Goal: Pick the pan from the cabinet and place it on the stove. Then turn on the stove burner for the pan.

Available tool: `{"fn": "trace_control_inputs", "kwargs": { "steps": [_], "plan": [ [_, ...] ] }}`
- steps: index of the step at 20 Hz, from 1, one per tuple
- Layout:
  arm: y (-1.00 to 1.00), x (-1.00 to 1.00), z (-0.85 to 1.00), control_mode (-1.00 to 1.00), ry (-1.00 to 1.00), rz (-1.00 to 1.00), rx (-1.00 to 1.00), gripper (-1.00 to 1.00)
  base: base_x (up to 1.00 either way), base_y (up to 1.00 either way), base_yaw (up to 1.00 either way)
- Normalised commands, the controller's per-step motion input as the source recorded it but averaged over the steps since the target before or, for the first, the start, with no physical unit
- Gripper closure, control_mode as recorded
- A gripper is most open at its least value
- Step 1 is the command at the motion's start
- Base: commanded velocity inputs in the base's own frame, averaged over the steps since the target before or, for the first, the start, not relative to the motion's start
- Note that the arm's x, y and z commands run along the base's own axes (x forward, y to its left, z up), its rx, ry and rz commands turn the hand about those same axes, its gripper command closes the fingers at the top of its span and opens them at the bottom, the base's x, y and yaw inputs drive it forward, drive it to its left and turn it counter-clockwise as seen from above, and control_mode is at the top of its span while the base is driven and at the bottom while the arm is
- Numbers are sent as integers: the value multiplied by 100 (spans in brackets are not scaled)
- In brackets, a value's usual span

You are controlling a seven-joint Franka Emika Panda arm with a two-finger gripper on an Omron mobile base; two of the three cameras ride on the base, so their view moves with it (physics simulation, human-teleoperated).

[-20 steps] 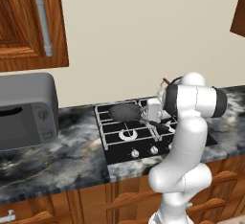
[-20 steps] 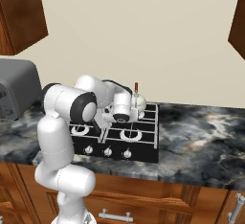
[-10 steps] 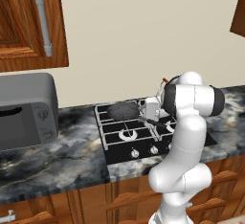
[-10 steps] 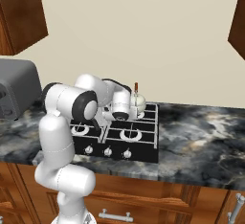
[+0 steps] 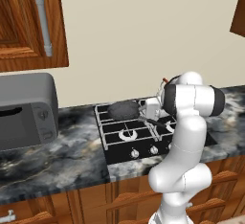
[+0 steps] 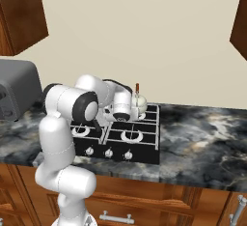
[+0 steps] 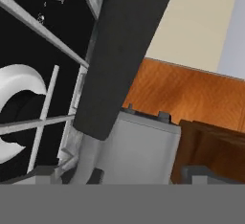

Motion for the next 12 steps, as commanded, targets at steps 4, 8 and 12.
{"fn": "trace_control_inputs", "kwargs": {
  "steps": [4,8,12],
  "plan": [
    [-1,0,-14,-100,-11,0,-11,-100,0,0,0],
    [1,0,-26,-100,-10,-2,-15,-100,0,0,0],
    [1,9,-14,-100,1,-4,-9,-100,0,0,0]
  ]
}}
